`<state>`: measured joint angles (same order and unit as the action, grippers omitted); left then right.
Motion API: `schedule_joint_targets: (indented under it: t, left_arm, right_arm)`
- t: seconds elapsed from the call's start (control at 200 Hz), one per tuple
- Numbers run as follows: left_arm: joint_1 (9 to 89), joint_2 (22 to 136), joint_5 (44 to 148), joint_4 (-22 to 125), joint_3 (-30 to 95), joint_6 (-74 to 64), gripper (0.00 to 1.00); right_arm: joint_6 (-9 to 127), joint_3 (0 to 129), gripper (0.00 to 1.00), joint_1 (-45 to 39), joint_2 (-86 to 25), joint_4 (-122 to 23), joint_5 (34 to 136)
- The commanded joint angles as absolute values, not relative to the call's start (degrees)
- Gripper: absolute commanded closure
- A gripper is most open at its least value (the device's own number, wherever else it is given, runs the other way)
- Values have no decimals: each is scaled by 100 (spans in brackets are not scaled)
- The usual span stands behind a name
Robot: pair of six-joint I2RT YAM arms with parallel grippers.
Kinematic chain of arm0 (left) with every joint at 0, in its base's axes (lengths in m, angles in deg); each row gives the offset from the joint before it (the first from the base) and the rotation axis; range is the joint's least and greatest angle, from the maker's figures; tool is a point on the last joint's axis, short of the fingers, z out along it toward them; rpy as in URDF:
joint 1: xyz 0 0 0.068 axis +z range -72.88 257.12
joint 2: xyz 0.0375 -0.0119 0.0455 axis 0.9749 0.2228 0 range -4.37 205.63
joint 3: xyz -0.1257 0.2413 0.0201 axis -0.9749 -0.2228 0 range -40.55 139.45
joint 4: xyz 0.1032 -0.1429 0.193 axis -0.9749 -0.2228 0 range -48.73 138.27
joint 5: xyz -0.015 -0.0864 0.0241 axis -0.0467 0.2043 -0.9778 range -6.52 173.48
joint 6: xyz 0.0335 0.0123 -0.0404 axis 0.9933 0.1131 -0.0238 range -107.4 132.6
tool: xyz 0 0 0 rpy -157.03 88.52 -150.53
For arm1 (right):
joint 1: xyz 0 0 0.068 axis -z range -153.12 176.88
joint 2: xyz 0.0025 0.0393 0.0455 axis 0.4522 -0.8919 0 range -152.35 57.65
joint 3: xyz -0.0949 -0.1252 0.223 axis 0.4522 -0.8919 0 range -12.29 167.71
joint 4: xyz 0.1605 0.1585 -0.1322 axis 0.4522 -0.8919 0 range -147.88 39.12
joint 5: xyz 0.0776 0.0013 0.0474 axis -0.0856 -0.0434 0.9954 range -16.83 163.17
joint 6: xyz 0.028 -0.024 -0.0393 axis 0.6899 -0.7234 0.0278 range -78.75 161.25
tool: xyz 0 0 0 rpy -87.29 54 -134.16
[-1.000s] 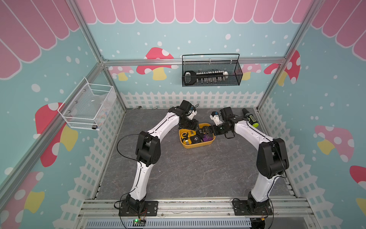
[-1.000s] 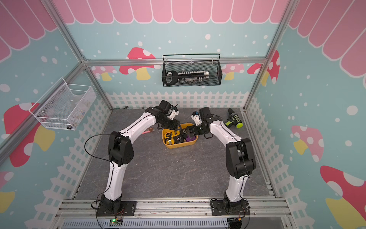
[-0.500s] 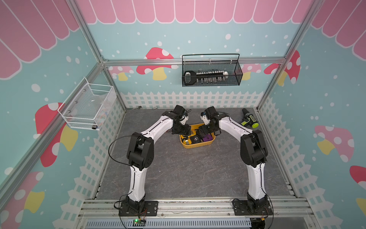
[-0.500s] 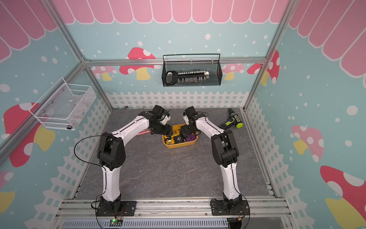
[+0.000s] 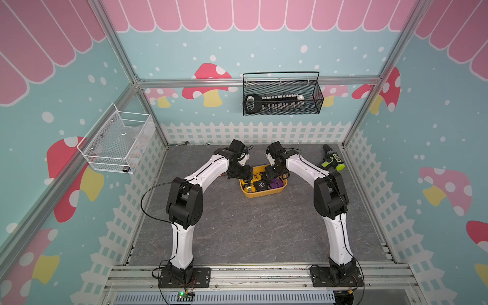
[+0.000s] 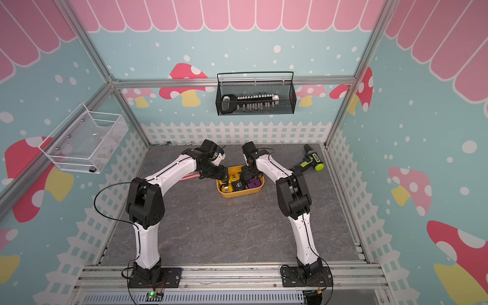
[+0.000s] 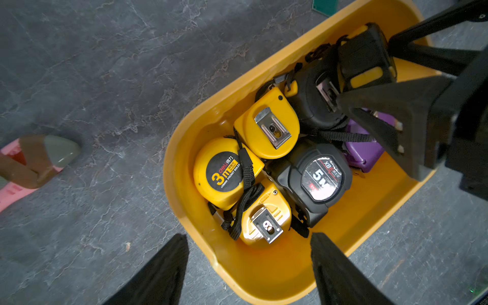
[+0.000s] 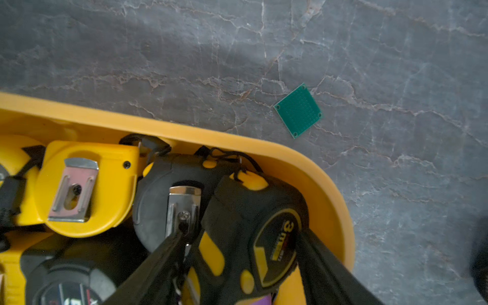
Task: Take the tape measure out of the storage box
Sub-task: Pick up the tape measure from the storage box.
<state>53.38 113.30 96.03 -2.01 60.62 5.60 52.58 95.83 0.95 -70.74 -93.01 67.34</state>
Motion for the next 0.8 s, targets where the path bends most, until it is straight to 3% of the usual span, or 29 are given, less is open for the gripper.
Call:
schedule_joint_targets:
  t: [0.0,0.155,0.345,0.796]
  left_arm:
    - [5338,11435,9537,-174,6168,706,23]
    - [5335,11411,9474,-171,6149,707,23]
    - [5336,11326,9337,-180,6200,728,23]
    - [4763,11793,8700,-774,7173,1023,21]
  right_arm:
    - [5320,9627,42,52,-7462,-9482,6477]
    - [5276,9632,61,18,-7390,-9539,6449]
    - [5259,9518,73,8,-6928,-9623,6589]
    - [5408,9357,86,58,-5725,-9719,6983]
